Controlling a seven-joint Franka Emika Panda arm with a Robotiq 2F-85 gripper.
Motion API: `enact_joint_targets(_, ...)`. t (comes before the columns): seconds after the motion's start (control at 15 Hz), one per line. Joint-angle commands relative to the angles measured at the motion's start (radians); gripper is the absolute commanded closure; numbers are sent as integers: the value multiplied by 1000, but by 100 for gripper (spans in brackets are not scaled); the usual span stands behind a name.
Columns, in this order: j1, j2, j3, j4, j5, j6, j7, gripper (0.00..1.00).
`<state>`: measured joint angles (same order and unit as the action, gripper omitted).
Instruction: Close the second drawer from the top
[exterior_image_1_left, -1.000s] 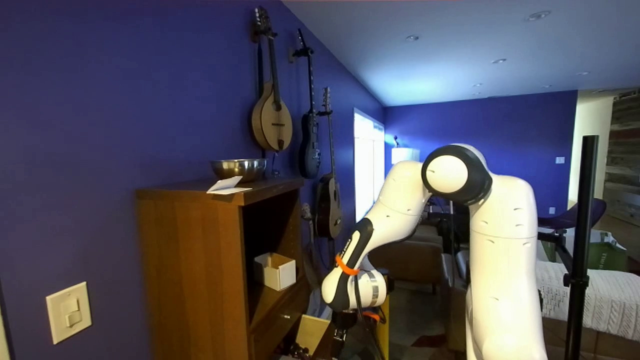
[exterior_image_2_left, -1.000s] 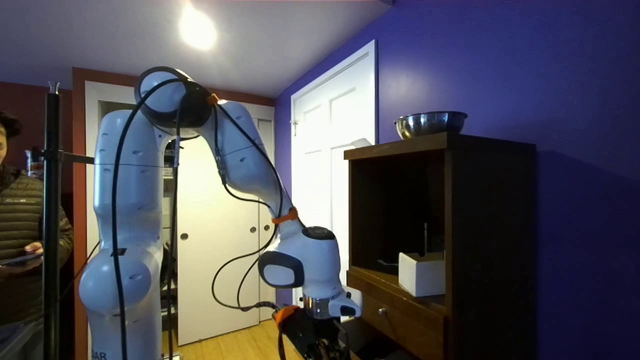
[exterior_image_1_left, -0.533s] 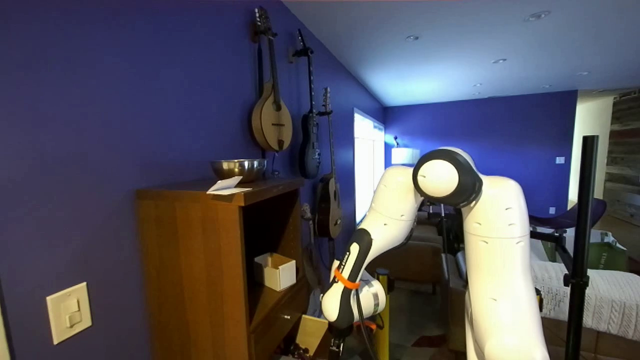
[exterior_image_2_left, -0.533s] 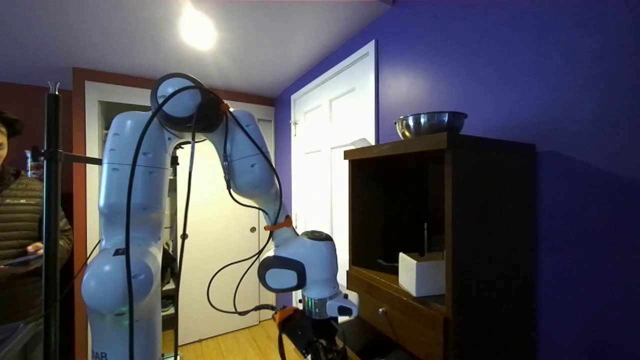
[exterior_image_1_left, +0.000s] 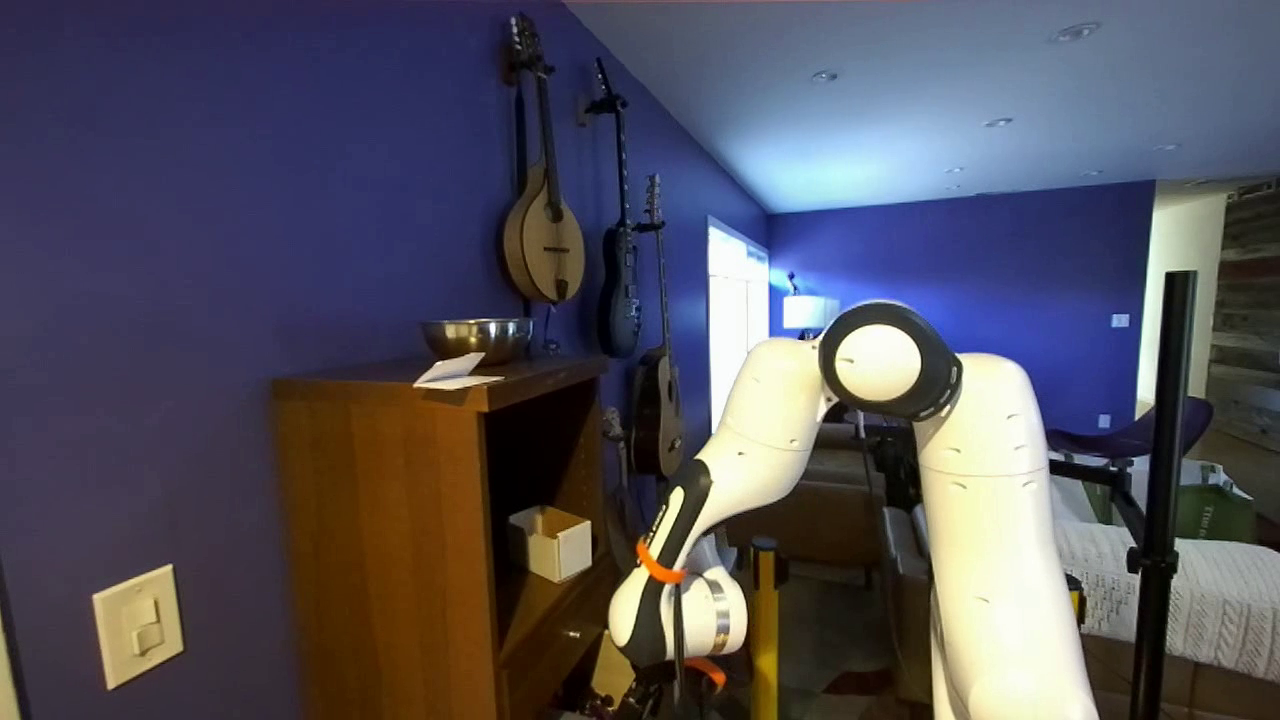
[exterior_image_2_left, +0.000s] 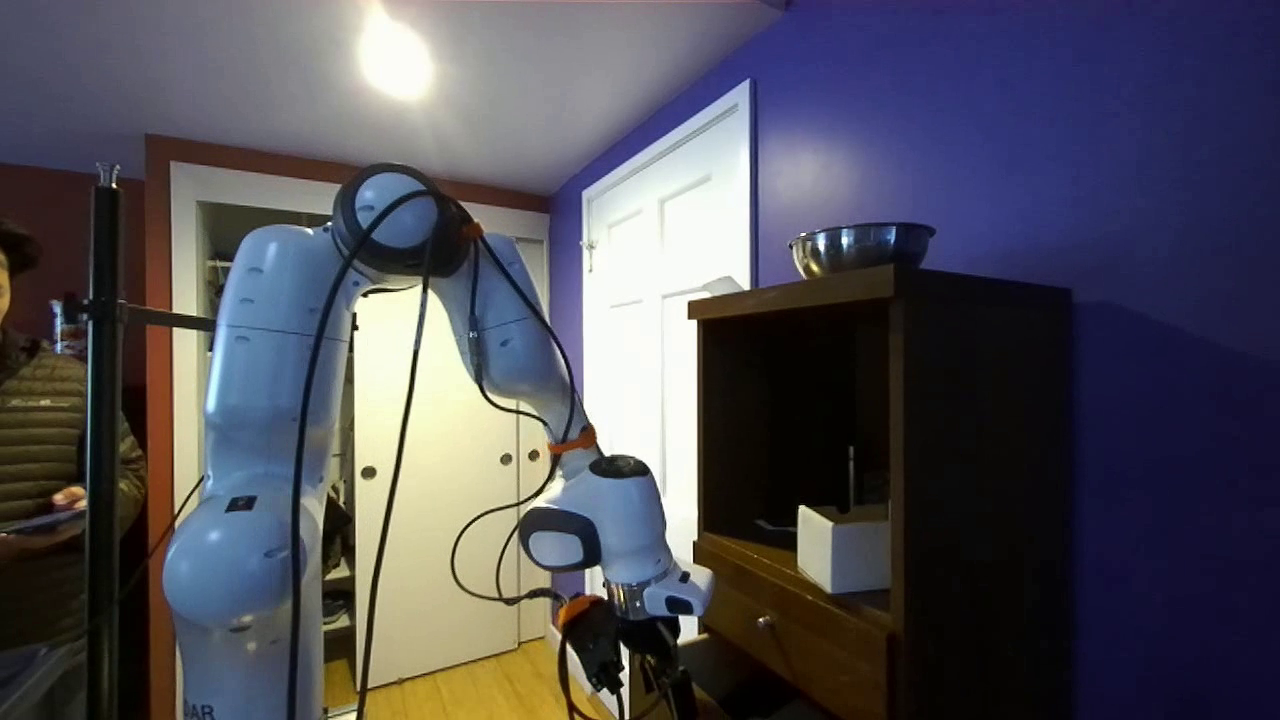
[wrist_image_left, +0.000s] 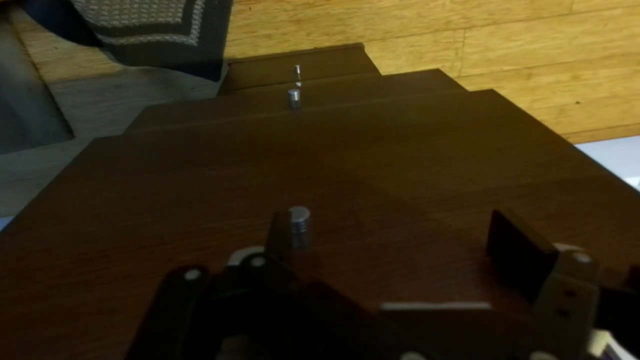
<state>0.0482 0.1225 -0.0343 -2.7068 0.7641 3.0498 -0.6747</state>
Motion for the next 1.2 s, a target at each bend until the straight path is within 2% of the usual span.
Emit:
enact_joint_targets(0.0,-52,59,92,126,217,5,-139,0)
enact_joint_targets(0.27,-85,196,141,264,359,64,-275,0)
enact_joint_targets(0.53,-133,349,202,413,407,162,-344,0)
enact_joint_targets(0.73,-196,387,259,473,413,199,-341,0)
enact_joint_targets(0.87,-151,334,164,352,322,137,-325,0)
enact_joint_targets(1.0,-149,256,83,252,252,49,-357,0)
enact_joint_targets(1.07,-124,227,15,203,193,-4,-348,0)
enact_joint_targets(1.13,-129,205,-27,154,68,-29,-290,0)
